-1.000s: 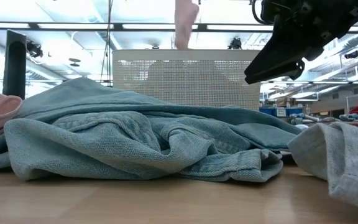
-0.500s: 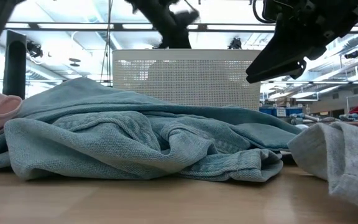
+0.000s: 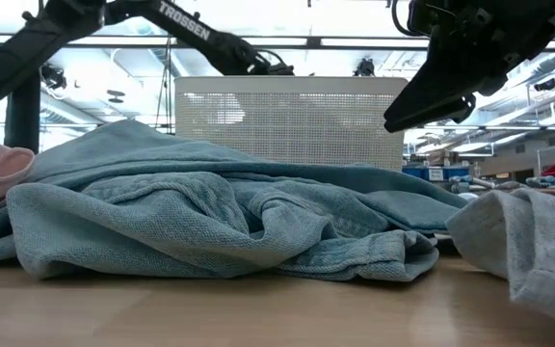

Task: Sort clothes
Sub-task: Put the pink sock into the white laundry bin

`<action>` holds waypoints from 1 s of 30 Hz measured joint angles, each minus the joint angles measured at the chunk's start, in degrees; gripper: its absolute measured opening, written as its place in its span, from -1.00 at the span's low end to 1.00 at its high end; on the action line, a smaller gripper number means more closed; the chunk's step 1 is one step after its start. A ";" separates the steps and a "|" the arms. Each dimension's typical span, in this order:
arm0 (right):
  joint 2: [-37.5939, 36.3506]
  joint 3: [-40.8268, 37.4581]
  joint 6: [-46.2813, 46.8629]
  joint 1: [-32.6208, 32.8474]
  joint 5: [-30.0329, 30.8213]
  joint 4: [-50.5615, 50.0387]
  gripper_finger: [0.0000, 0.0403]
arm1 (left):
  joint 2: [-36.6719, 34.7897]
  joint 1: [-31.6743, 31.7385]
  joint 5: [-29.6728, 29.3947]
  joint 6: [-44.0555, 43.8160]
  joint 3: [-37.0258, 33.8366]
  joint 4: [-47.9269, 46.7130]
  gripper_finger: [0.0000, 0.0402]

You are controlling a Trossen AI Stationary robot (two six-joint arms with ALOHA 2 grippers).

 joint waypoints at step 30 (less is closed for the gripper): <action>0.00 0.00 0.04 -0.02 -0.04 -0.50 -0.38 | -34.67 -14.35 -25.24 4.35 -0.15 -14.74 -0.19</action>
